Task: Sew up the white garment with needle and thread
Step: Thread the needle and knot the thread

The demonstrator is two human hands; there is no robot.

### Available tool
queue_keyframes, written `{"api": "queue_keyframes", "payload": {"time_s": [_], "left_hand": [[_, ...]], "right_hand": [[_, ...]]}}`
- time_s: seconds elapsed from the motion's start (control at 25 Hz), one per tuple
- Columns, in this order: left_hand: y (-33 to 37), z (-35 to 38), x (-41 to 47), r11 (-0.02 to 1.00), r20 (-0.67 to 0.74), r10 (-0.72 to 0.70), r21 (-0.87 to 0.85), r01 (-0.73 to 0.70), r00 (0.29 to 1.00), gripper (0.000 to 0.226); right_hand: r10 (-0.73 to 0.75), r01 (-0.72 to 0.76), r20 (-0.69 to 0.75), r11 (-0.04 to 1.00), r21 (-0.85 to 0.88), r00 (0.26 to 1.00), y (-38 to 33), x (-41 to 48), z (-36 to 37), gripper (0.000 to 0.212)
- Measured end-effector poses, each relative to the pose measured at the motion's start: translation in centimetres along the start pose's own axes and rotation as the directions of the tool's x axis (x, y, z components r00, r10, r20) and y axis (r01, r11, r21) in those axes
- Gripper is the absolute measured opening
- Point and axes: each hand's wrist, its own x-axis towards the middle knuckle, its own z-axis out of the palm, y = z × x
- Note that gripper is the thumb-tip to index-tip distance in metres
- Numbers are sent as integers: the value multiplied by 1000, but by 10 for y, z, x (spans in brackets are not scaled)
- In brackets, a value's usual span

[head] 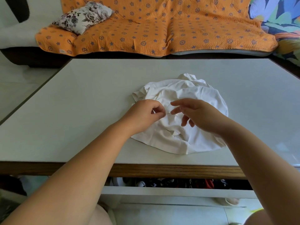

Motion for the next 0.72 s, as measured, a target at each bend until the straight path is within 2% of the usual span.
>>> {"api": "queue_keyframes", "payload": {"time_s": [0.08,0.2,0.32,0.52,0.72], "left_hand": [[0,-1,-1,1000,2,0,-14,0,1000,7],[1,-1,-2,1000,3,11,-8,-11,1000,6],[4,-2,-4,999,-2,45,24,-45,999,6],[7,-1,-6,995,2,77,59,-77,997,6],[7,-1,-6,994,9,79,69,-80,997,6]], "right_hand": [[4,-4,-13,1000,-3,1000,-1,-2,-1,39],[41,-42,-49,999,-21,998,-1,-2,2,25],[116,-120,-59,991,-61,991,-5,-1,4,34],[181,-181,-28,983,14,983,-11,-4,5,23],[197,-186,-88,975,119,977,-9,-2,6,17]]}}
